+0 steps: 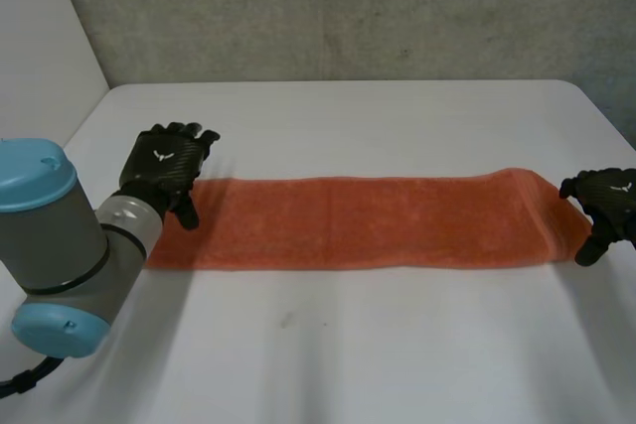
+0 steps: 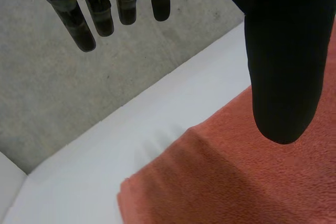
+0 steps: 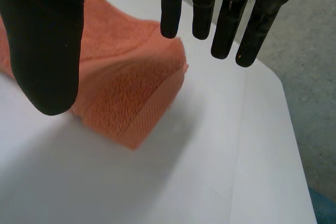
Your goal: Fold the laundry
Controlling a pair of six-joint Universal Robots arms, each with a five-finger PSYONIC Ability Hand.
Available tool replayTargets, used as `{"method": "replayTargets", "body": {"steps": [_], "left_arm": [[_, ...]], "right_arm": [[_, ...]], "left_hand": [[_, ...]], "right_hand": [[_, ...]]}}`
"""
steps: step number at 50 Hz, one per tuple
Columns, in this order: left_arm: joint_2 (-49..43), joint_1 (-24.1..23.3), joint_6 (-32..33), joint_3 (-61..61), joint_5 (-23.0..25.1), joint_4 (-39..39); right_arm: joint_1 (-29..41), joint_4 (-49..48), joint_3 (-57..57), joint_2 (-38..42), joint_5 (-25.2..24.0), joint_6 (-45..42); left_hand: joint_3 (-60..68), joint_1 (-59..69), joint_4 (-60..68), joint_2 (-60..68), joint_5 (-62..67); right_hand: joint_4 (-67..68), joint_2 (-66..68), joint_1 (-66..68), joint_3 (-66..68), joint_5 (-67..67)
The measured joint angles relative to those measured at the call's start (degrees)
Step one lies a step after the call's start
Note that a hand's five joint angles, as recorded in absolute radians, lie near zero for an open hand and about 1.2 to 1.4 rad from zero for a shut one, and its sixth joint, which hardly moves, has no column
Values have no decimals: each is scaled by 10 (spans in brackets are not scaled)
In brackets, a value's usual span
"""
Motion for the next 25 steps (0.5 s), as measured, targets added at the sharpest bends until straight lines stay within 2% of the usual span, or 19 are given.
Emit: {"method": "replayTargets", "body": {"steps": [5,11,13,15,16,17,18,24,25], "left_arm": [[-1,3,-21,-1,1,0],[-2,7,-36,-2,2,0],[-1,8,-36,-3,2,0],[-1,8,-35,-4,2,0],[-1,8,-35,-5,2,0],[-1,9,-35,-5,2,0],[-1,9,-34,-6,2,0],[0,11,-34,-7,2,0],[0,13,-34,-8,2,0]], "right_arm": [[-11,-9,2,17,-12,-16],[-23,-29,1,54,-18,-40],[-24,-32,-1,61,-18,-42],[-25,-34,-5,68,-19,-43],[-25,-34,-6,70,-18,-43],[-26,-35,-8,73,-18,-44],[-27,-36,-10,75,-17,-44],[-38,-50,-24,83,-3,-44],[-52,-63,-38,84,21,-45]], "left_hand": [[0,0,0,0,0],[0,0,0,0,0],[0,0,0,0,0],[0,0,0,0,0],[0,0,0,0,0],[0,0,0,0,0],[0,0,0,0,0],[0,0,0,0,0],[0,0,0,0,0]], "right_hand": [[8,1,8,7,6],[104,113,91,103,95],[193,212,170,192,182],[341,358,282,338,330],[341,358,282,338,330],[420,429,334,416,407],[440,450,348,437,425],[455,456,351,449,431],[456,456,351,449,431]]}}
